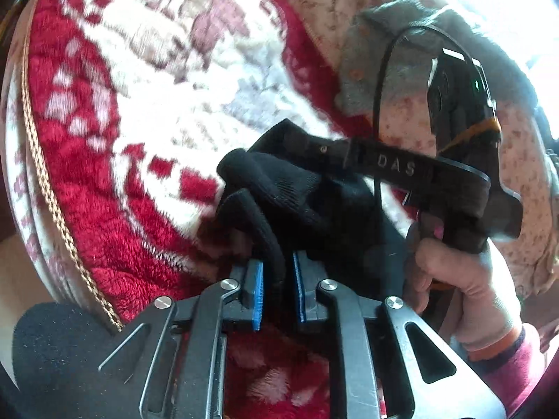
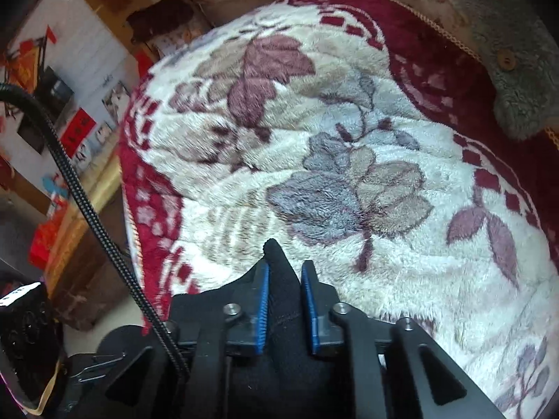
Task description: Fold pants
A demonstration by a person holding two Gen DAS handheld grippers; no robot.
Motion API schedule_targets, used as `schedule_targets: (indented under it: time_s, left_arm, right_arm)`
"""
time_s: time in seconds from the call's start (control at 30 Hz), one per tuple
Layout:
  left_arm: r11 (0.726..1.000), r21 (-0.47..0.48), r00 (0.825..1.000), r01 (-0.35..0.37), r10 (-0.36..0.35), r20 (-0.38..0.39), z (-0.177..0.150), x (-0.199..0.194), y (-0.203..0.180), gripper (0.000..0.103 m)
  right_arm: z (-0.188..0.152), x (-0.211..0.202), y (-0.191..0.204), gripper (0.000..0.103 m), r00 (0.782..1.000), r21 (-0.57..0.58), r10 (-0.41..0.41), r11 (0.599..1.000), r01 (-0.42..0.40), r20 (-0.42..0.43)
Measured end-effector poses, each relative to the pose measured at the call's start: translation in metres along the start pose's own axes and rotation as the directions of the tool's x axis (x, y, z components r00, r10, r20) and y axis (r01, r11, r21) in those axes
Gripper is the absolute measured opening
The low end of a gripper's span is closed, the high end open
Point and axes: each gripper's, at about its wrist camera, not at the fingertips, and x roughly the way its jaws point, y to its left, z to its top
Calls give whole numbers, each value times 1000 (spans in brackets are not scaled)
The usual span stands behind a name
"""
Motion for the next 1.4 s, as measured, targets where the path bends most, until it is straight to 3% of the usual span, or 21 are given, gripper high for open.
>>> schedule_targets:
  time_s: [0.17, 0.3, 0.57, 0.7, 0.83, 0.9, 1.07, 1.23, 1.3, 1.4]
  left_arm:
    - [992, 82, 992, 100, -106, 62, 10, -31, -32, 11]
    - [966, 188, 978, 179, -196, 77, 7, -50, -74, 11]
    - [870, 366, 937, 331, -350, -16, -26, -61, -167, 11]
    - [818, 427, 917, 385, -390, -79, -50, -62, -206, 11]
    - [769, 474, 900, 429, -404, -161, -82, -56, -240, 11]
    - [747, 493, 894, 447, -398, -208, -99, -48, -257, 11]
    - [715, 545, 899, 437, -341, -274, -142, -20, -291, 11]
    - [701, 610, 928, 370, -248, -279, -178, 16, -312, 11]
    - [687, 637, 936, 349, -225, -270, -190, 20, -318, 11]
    - [669, 655, 936, 350, -219, -277, -198, 19, -314, 13]
  right_arm:
    - [-2, -52, 14, 14, 992, 20, 33, 999, -35, 124]
    - [-8, -105, 15, 14, 972, 53, 59, 996, -73, 228]
    - [-71, -224, -4, 14, 899, 138, 46, 984, -117, 435]
    - [-120, -276, -22, 13, 850, 205, 25, 966, -155, 526]
    - [-176, -317, -41, 13, 805, 274, -13, 943, -187, 593]
    - [-200, -328, -48, 13, 793, 303, -40, 935, -185, 608]
    - [-266, -343, -75, 13, 764, 408, -109, 888, -212, 635]
    - [-331, -338, -121, 13, 757, 547, -183, 796, -260, 627]
    - [-351, -331, -139, 13, 764, 600, -221, 758, -257, 606]
    - [-366, -327, -148, 13, 771, 647, -259, 722, -245, 582]
